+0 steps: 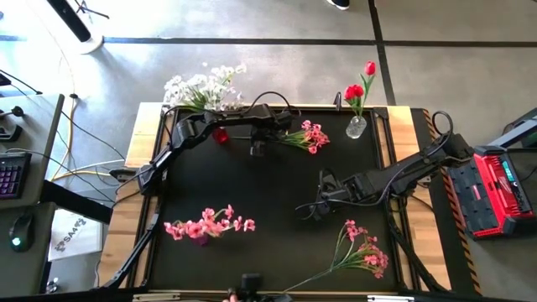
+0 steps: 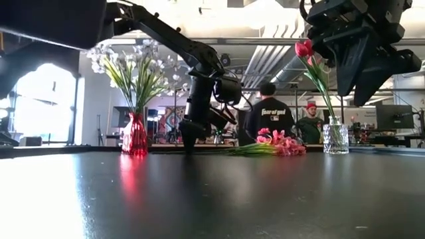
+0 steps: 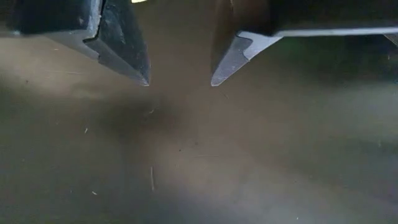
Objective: Sort flowers into vase by color
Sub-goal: Put the top pink flowers into the violet vase
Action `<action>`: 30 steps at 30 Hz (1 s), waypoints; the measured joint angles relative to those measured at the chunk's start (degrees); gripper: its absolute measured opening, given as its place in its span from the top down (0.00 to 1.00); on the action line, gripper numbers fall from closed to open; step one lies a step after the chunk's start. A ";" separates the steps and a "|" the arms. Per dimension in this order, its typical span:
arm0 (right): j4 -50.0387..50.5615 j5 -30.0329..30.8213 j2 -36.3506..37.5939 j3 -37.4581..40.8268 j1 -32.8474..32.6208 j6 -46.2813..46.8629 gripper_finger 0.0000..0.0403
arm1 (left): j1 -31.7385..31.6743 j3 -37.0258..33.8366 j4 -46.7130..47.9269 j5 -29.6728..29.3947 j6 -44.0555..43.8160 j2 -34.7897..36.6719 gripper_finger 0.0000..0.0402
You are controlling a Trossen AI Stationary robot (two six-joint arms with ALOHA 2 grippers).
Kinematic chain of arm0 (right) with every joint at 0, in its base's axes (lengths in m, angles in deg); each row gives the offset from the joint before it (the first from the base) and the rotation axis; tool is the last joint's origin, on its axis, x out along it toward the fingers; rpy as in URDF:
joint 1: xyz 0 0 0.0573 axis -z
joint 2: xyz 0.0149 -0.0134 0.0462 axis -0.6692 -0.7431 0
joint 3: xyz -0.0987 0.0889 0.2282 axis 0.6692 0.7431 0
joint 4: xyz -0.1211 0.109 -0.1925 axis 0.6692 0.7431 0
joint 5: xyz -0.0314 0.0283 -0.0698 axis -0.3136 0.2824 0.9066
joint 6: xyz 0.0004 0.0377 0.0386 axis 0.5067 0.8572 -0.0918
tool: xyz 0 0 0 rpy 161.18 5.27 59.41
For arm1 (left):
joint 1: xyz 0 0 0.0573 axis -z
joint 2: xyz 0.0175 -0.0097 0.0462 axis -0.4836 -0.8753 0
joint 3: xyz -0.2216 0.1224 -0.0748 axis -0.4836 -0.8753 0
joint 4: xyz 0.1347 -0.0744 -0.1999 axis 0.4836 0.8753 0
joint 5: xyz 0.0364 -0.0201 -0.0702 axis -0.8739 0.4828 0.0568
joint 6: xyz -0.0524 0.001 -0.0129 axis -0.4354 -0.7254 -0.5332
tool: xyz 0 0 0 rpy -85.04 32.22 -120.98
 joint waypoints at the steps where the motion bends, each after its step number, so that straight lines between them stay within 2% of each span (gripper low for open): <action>1: 0.02 0.11 0.00 0.00 0.00 0.00 0.62 | -0.07 0.16 0.16 -0.07 -0.99 -0.02 0.91; 4: 0.02 0.39 0.00 0.00 0.00 -0.22 0.62 | -0.23 0.25 0.17 -1.28 -3.81 -0.02 0.98; 10: 0.04 1.21 0.00 0.00 -0.03 -0.49 0.62 | -0.20 0.25 0.38 -2.08 -5.04 -0.04 0.96; 30: 0.04 3.39 0.00 0.00 -0.04 -5.31 0.62 | -0.33 0.23 0.61 -1.90 -5.35 -0.04 1.00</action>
